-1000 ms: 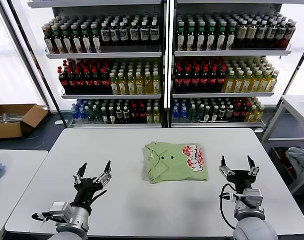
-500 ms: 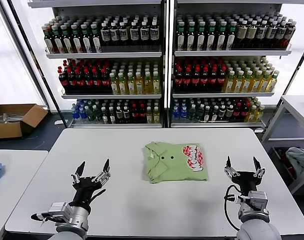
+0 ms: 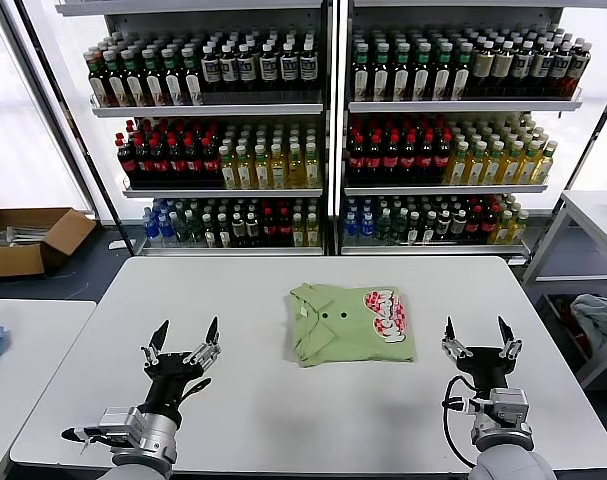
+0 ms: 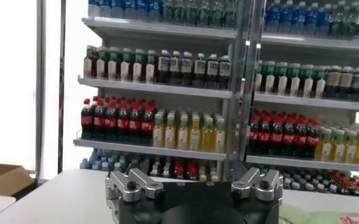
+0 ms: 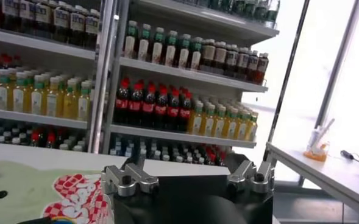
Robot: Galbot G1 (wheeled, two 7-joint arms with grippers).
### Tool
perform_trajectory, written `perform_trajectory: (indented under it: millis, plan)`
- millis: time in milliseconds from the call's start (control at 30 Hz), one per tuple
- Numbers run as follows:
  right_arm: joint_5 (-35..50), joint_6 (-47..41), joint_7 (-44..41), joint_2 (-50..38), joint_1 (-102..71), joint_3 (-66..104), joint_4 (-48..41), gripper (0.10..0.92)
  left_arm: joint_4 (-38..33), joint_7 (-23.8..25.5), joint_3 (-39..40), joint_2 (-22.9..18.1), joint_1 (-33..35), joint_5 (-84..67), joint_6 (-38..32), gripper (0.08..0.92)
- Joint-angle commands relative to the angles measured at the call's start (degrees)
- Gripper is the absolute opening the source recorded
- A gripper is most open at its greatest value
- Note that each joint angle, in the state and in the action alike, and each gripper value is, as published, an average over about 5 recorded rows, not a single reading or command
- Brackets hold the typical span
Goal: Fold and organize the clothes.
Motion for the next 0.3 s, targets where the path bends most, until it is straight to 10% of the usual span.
perform_trajectory:
  millis: [33,300]
  plan:
    - [-1.5,0.7,-0.8,0.0,-0.5,-0.3,0.6,0.823,0.0,1.1,0.2,-0.2,0.3,2.6,-0.2,0.823]
    - [-3.0,0.9,-0.6,0.0,-0.8,-1.3,0.7,0.823,-0.1,1.2,0.3,-0.2,0.4,2.8,-0.1,0.823]
